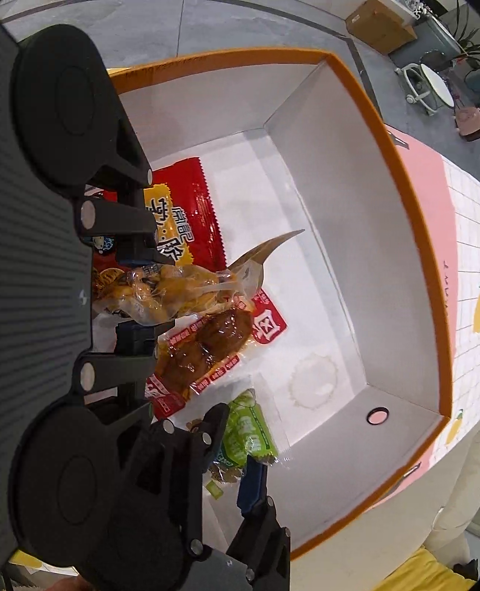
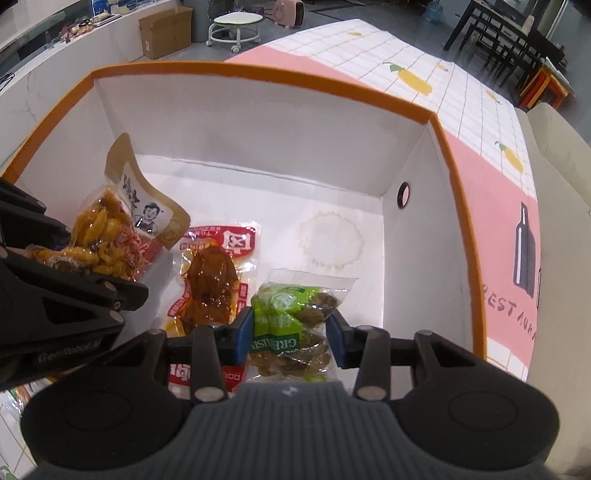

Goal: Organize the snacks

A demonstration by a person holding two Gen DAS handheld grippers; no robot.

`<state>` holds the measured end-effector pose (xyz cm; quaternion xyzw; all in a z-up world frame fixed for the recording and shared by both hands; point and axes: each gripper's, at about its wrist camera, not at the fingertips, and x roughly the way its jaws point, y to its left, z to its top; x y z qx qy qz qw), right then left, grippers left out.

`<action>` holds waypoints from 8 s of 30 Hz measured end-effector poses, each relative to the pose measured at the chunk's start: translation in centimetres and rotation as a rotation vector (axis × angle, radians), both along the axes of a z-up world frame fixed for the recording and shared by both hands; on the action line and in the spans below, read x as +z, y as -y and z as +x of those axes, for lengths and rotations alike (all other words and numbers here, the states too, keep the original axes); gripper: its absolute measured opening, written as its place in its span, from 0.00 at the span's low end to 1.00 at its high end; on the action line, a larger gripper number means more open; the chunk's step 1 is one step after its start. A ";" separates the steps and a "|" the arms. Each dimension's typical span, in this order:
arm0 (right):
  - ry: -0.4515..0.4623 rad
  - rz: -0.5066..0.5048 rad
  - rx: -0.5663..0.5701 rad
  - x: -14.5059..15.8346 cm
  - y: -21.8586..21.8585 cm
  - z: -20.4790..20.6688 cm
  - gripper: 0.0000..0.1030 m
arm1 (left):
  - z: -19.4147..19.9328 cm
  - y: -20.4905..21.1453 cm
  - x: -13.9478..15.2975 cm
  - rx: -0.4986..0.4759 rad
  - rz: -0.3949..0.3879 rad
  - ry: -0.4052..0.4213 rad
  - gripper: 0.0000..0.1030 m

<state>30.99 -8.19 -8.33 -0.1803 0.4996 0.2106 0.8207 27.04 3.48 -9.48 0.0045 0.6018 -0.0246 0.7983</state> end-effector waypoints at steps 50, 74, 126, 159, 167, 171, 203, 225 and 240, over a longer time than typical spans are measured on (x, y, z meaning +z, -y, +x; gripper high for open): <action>0.197 0.276 -0.212 7.4 6.7 -14.8 0.66 | -13.8 0.2 8.7 -0.188 0.000 0.366 0.61; 0.060 0.272 -0.249 0.7 8.2 -19.9 0.65 | -16.9 -2.2 -1.2 -0.616 0.167 0.057 0.77; -0.001 0.351 -0.195 -1.0 4.4 -18.6 0.70 | -14.8 -3.0 -3.5 -0.596 0.143 0.006 0.85; -0.064 0.365 -0.209 -2.7 3.8 -17.9 0.36 | -14.8 -3.2 -3.2 -0.281 -0.026 0.052 0.56; -0.060 0.378 -0.203 -1.9 4.6 -18.1 0.35 | -15.8 -2.8 -0.2 -0.189 -0.084 0.115 0.56; -0.065 0.356 -0.203 -1.5 4.8 -18.4 0.34 | -16.7 -2.4 1.2 -0.117 -0.127 0.157 0.56; 0.143 0.466 -0.282 8.2 9.0 -17.2 0.31 | -13.7 -0.2 10.8 -0.006 -0.209 0.418 0.55; 0.185 0.619 -0.225 11.7 9.5 -6.6 0.30 | -6.3 -0.9 11.4 -0.004 -0.149 0.425 0.55; 0.098 0.586 -0.207 8.1 7.7 -2.8 0.30 | -2.2 -1.6 7.8 -0.002 -0.105 0.342 0.55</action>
